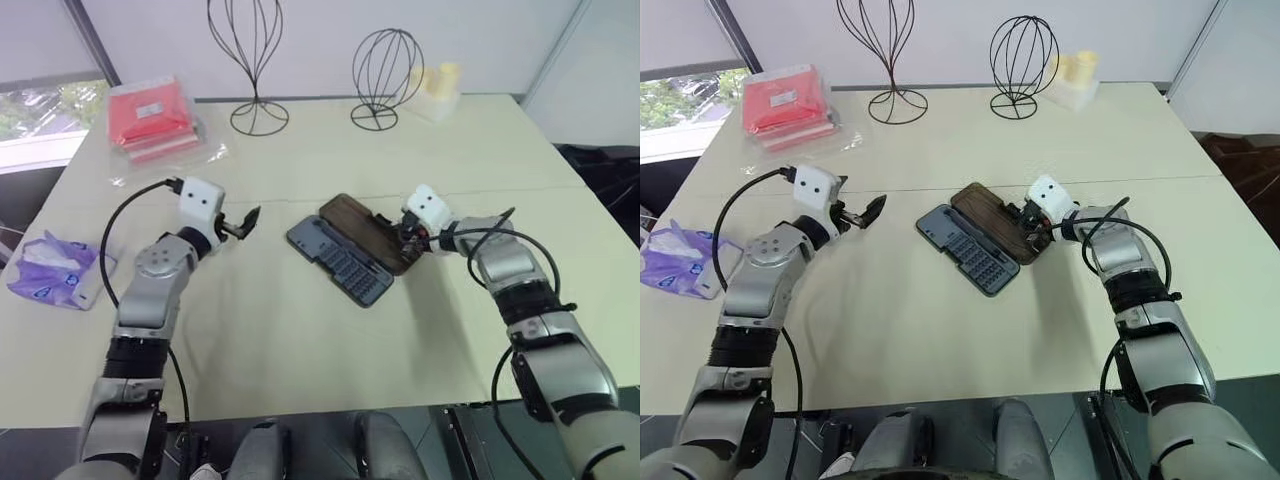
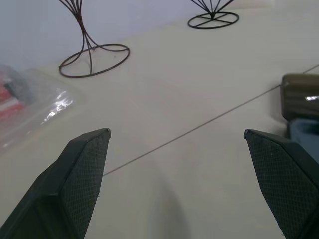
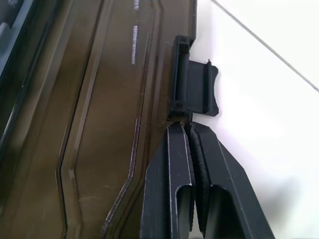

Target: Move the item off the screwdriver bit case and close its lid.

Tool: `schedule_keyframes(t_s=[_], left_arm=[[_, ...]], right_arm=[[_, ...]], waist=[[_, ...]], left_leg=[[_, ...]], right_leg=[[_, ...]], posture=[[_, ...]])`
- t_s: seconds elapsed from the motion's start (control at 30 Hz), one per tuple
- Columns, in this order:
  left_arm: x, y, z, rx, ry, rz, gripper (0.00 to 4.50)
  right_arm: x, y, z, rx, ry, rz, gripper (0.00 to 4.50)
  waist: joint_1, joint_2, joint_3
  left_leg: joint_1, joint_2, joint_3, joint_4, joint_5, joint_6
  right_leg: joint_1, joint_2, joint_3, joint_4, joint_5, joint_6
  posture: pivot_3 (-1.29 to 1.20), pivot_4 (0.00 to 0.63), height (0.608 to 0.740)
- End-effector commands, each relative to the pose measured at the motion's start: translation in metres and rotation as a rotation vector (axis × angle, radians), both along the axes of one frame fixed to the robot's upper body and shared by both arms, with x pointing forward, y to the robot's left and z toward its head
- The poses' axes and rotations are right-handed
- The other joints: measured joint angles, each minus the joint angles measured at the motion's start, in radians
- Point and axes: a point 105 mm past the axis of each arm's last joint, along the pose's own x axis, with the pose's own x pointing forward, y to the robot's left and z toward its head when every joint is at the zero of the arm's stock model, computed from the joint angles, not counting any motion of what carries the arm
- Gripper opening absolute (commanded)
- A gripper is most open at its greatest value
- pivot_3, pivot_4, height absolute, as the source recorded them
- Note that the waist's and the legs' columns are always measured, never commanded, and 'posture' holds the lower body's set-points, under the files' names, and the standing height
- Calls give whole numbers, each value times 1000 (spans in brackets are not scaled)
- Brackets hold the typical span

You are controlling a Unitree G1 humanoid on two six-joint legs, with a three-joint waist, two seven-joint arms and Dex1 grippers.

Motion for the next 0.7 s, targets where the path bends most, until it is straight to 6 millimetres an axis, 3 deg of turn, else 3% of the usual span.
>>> schedule_keyframes(t_s=[0.03, 0.23, 0.47, 0.7], left_arm=[[-2, -11, 26, -54, -67, -122, 4500], [-12, -29, 28, -74, -31, -294, 4500], [-31, -44, 13, -67, 71, -464, 4500], [-44, -48, 3, -51, 132, -541, 4500]], right_arm=[[-22, 25, 5, -101, -55, 227, 42], [-46, 50, 19, -136, -128, 428, 42], [-66, 68, 21, -163, -151, 561, 42], [-72, 77, 23, -165, -165, 606, 42]], waist=[[0, 0, 0], [-3, 0, 0], [0, 0, 1], [2, 0, 1]], left_leg=[[0, 0, 0, 0, 0, 0], [-1, 0, 1, 0, 0, 0], [-1, 0, 1, 0, 0, 0], [-1, 0, 1, 0, 0, 0]], right_leg=[[-1, 0, 0, 0, 0, 0], [-1, 0, 0, 0, 0, 0], [-1, 0, 0, 0, 0, 0], [-1, 0, 0, 0, 0, 0]], posture=[[0, 150, 740], [0, 150, 740], [0, 150, 740], [0, 150, 740]])
